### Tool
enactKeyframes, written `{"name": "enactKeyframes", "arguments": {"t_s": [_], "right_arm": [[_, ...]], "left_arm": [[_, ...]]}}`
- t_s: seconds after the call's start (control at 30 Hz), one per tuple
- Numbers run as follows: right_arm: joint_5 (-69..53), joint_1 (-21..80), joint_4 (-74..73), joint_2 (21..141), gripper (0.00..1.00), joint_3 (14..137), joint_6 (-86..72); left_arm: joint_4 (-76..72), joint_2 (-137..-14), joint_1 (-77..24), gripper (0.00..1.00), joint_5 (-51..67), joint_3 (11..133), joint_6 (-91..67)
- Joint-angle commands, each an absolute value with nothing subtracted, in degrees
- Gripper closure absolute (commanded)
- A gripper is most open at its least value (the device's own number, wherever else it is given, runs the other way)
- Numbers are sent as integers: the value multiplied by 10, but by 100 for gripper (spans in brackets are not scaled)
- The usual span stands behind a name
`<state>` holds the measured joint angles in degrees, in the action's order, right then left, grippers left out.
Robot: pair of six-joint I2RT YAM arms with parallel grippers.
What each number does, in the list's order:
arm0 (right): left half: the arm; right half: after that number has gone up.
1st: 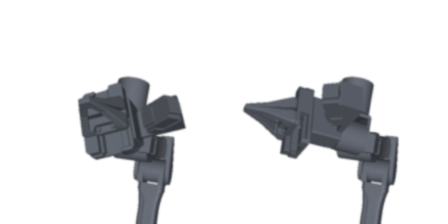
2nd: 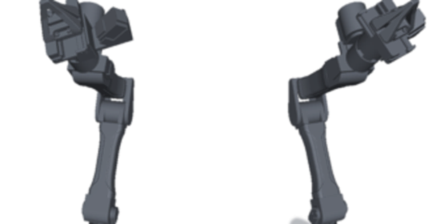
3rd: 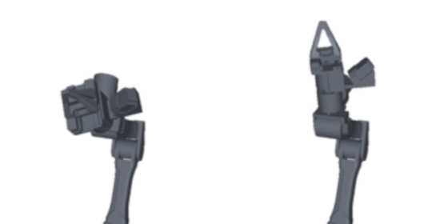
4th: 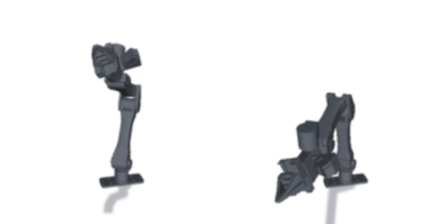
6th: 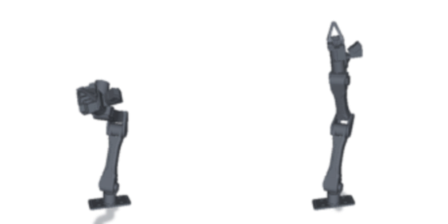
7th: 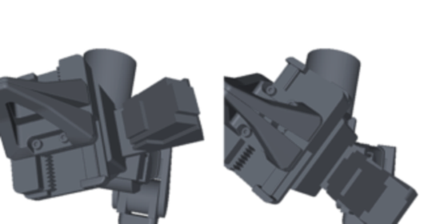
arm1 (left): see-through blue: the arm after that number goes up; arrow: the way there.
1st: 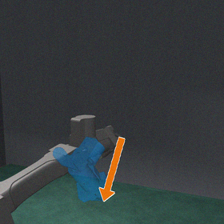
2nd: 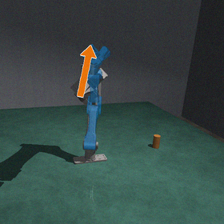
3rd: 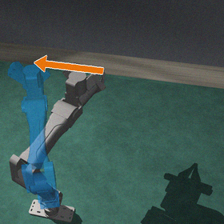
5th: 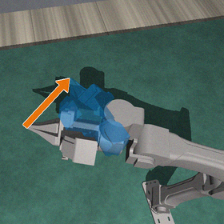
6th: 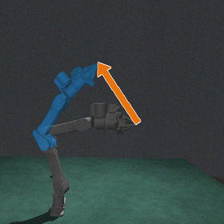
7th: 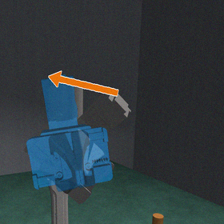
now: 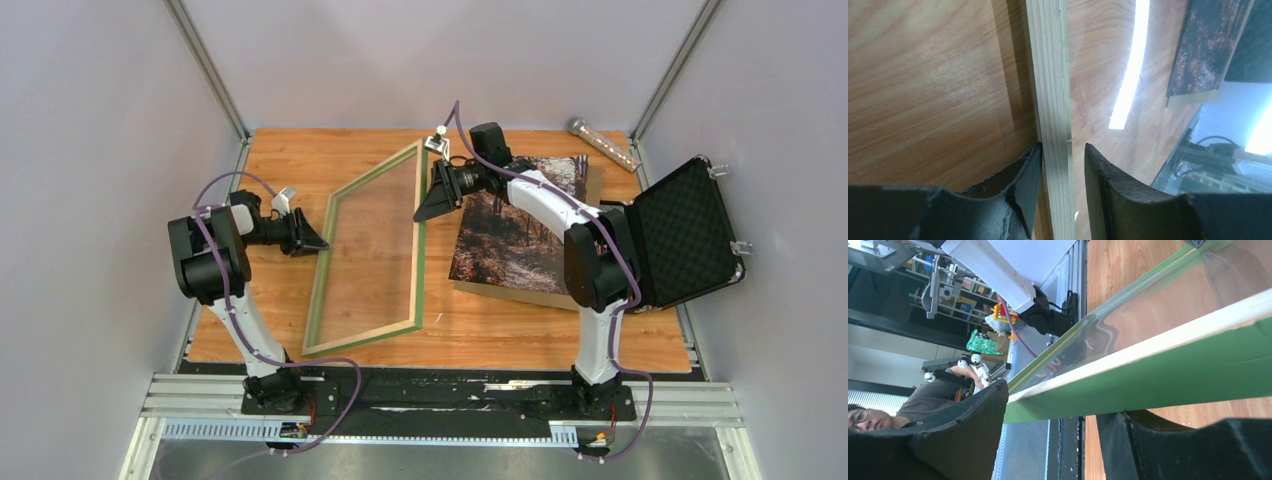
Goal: Put the photo into the frame
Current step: Pick up the photo frame from the center of the board.
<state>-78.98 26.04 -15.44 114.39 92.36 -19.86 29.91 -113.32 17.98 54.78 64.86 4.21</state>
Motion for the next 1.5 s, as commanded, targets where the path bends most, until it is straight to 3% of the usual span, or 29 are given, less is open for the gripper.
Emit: {"name": "enactKeyframes", "arguments": {"t_s": [0.0,0.17,0.33,0.47,0.7,1.17,1.47], "right_arm": [[-766,264,-111,1149,36,938,-221],[-773,264,14,1144,36,891,-326],[-757,262,117,1158,42,846,-425],[-770,254,351,1182,49,780,-621],[-782,254,648,1249,62,774,-848],[-757,274,793,1274,70,782,-1014],[-748,285,895,1311,82,822,-1117]], "left_arm": [[289,-1149,168,54,534,636,61],[283,-1150,168,53,533,635,56],[276,-1145,168,53,531,632,51],[271,-1142,168,53,531,629,48],[269,-1144,166,53,529,626,49],[246,-1150,156,51,540,626,42],[208,-1151,150,48,571,627,26]]}}
